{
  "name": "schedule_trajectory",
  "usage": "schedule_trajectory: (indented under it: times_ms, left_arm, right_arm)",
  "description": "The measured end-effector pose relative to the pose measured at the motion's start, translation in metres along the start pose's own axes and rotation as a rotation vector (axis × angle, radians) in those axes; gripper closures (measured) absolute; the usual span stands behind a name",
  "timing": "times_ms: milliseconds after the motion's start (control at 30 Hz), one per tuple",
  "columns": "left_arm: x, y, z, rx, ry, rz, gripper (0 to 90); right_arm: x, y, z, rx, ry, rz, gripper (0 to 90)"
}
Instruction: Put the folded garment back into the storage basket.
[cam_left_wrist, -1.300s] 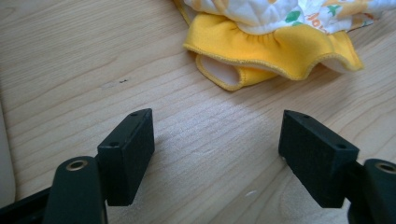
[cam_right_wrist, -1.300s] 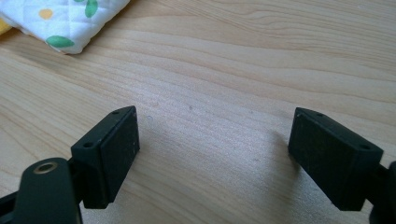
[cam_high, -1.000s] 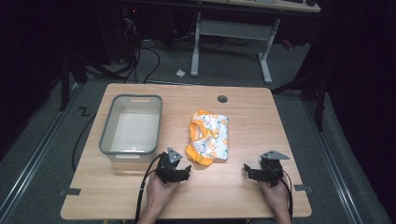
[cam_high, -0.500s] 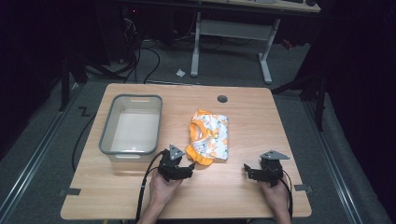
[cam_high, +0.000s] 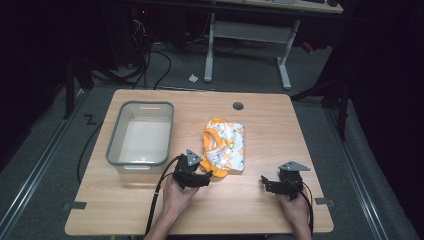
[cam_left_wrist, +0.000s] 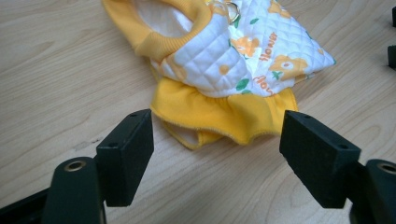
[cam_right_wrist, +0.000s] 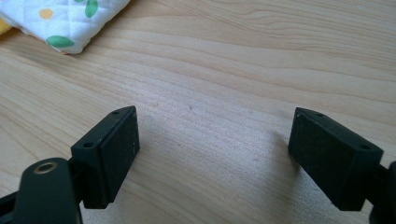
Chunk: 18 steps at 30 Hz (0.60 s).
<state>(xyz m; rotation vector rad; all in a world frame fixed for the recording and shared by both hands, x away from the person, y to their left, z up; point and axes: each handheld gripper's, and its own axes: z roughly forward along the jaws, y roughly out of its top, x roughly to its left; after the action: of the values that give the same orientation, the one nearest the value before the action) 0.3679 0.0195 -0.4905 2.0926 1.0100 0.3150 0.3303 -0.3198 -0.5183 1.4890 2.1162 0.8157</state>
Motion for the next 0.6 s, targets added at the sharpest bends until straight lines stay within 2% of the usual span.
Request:
schedule_trajectory:
  times_ms: [133,200,600]
  left_arm:
    - [-0.003,0.007,0.002,0.004,0.004,0.024,25.3]
    - [-0.003,0.010,0.003,-0.007,0.001,0.018,25.4]
    - [0.000,0.034,0.018,0.008,0.009,0.021,25.1]
  right_arm:
    - [0.000,0.000,0.000,0.001,0.000,0.001,16.4]
    - [0.000,0.000,0.000,0.000,0.000,0.001,16.4]
    - [0.000,0.000,0.000,0.000,0.000,0.001,16.4]
